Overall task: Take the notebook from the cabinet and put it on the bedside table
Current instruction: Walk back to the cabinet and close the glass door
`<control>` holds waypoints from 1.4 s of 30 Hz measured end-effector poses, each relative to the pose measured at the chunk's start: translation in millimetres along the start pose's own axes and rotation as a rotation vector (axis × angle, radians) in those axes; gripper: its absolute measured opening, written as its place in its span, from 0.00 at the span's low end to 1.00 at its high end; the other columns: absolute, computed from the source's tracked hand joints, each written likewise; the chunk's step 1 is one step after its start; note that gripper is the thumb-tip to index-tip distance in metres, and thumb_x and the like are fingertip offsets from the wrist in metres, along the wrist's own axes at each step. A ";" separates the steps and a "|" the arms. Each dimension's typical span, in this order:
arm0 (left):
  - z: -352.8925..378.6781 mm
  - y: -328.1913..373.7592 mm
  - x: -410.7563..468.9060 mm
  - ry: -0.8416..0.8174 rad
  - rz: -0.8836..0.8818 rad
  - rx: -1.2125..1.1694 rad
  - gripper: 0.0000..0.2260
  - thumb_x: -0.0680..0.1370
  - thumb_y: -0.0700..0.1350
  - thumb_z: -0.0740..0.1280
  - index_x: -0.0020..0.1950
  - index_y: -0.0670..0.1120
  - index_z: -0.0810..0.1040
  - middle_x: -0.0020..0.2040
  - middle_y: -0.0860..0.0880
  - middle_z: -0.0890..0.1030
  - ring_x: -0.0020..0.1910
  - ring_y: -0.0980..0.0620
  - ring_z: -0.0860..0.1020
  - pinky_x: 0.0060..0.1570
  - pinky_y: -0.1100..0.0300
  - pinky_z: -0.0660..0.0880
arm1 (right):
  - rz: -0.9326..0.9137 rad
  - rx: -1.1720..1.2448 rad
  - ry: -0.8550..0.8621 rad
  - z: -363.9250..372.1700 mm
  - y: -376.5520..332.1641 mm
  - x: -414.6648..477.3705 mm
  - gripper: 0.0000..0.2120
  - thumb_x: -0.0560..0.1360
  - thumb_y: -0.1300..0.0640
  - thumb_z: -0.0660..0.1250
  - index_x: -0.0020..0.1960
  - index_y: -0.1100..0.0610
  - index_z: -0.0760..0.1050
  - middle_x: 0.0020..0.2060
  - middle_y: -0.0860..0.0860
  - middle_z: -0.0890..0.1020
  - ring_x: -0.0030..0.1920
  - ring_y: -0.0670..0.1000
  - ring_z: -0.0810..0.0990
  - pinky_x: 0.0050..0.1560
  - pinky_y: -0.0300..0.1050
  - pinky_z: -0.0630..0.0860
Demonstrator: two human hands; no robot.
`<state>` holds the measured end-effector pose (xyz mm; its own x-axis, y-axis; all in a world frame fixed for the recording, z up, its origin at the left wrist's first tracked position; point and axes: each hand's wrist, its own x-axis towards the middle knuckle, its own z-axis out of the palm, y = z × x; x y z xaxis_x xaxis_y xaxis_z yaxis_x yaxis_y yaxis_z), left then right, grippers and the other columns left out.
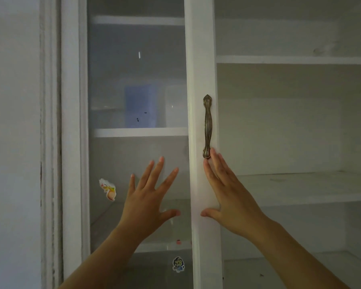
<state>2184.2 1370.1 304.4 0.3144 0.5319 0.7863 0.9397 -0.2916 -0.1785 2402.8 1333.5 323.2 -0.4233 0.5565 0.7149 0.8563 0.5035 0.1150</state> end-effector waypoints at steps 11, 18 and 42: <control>22.9 -4.1 13.0 0.001 0.008 0.141 0.53 0.56 0.70 0.71 0.75 0.55 0.51 0.76 0.45 0.50 0.74 0.43 0.46 0.62 0.32 0.53 | 0.066 -0.084 -0.038 25.8 18.6 19.3 0.54 0.69 0.41 0.69 0.72 0.52 0.29 0.68 0.45 0.22 0.70 0.45 0.26 0.71 0.44 0.39; 34.6 -6.0 19.9 0.019 -0.003 0.177 0.53 0.56 0.70 0.71 0.74 0.53 0.53 0.76 0.44 0.52 0.73 0.42 0.49 0.59 0.30 0.51 | 0.070 -0.121 -0.046 37.2 27.1 29.7 0.54 0.68 0.40 0.68 0.72 0.53 0.29 0.70 0.49 0.24 0.71 0.48 0.28 0.71 0.45 0.38; -15.3 9.9 14.1 -0.163 -0.069 0.148 0.33 0.72 0.70 0.47 0.74 0.61 0.42 0.77 0.50 0.43 0.76 0.46 0.46 0.68 0.37 0.51 | 0.027 0.083 0.006 15.6 26.9 21.6 0.46 0.71 0.45 0.69 0.75 0.52 0.41 0.75 0.48 0.37 0.75 0.50 0.47 0.71 0.49 0.59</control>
<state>2195.9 1362.5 322.8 0.2547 0.6715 0.6958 0.9655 -0.1362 -0.2221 2412.1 1369.4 330.9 -0.3979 0.5670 0.7213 0.8399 0.5415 0.0377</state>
